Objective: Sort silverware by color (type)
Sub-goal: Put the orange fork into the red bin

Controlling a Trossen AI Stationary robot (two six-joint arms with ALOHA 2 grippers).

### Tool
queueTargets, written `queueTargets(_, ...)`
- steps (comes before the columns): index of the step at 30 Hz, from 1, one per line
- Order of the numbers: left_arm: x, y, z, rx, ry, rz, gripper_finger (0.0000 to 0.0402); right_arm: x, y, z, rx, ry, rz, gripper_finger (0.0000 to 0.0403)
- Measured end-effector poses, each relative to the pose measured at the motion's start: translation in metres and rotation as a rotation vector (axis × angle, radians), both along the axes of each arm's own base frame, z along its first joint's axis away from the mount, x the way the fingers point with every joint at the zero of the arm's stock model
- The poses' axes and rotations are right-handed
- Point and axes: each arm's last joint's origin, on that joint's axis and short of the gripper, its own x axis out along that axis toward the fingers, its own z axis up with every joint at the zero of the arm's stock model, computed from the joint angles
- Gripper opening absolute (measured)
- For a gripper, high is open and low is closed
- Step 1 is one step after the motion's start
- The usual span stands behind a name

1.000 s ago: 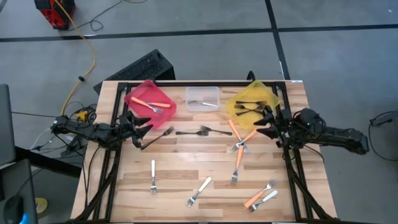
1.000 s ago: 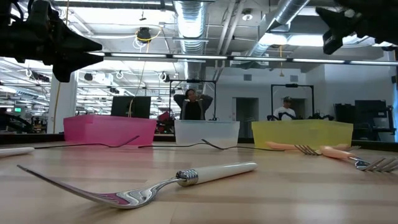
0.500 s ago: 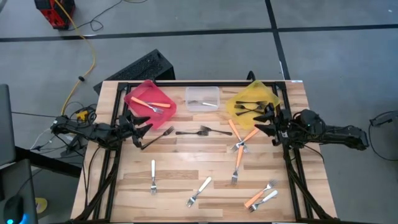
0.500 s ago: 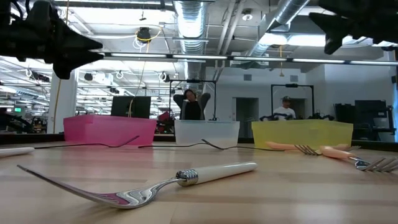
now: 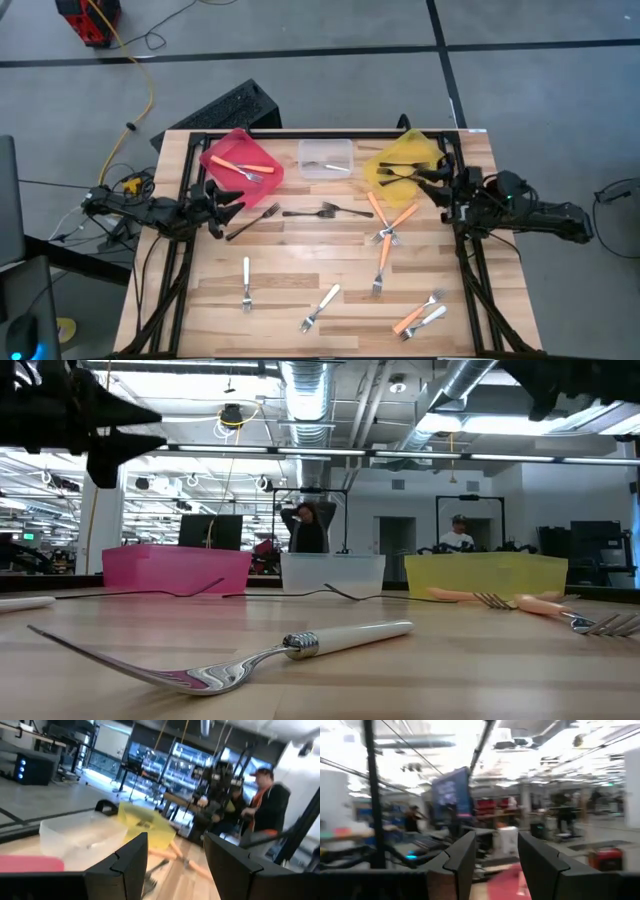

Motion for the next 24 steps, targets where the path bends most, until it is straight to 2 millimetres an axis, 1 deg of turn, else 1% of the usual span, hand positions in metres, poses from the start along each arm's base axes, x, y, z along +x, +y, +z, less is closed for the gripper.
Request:
queueTargets(3, -0.004, 0.002, 0.013, -0.022, -0.046, 0.030, 0.0180, -0.004, -0.001, 0.012, -0.026, 0.085, -0.056, 0.0173)
queueTargets(6, -0.009, 0.004, 0.032, -0.045, -0.091, 0.048, 0.0180, -0.006, -0.002, 0.022, -0.048, 0.162, -0.086, 0.0173)
queueTargets(9, -0.015, 0.004, 0.052, -0.042, -0.120, -0.006, 0.0180, -0.006, -0.003, 0.033, -0.075, 0.197, -0.101, 0.0173)
queueTargets(13, -0.017, 0.003, 0.077, -0.024, -0.104, -0.085, 0.0180, 0.001, -0.004, 0.040, -0.132, 0.270, -0.109, 0.0177)
queueTargets(16, -0.011, 0.000, 0.092, -0.001, -0.017, -0.118, 0.0180, 0.010, -0.005, 0.043, -0.155, 0.327, -0.107, 0.0194)
queueTargets(21, 0.011, -0.006, 0.110, 0.025, 0.169, -0.118, 0.0180, 0.032, -0.010, 0.046, -0.153, 0.420, -0.099, 0.0237)
queueTargets(24, 0.024, -0.010, 0.121, 0.036, 0.220, -0.113, 0.0180, 0.045, -0.011, 0.049, -0.149, 0.458, -0.086, 0.0252)
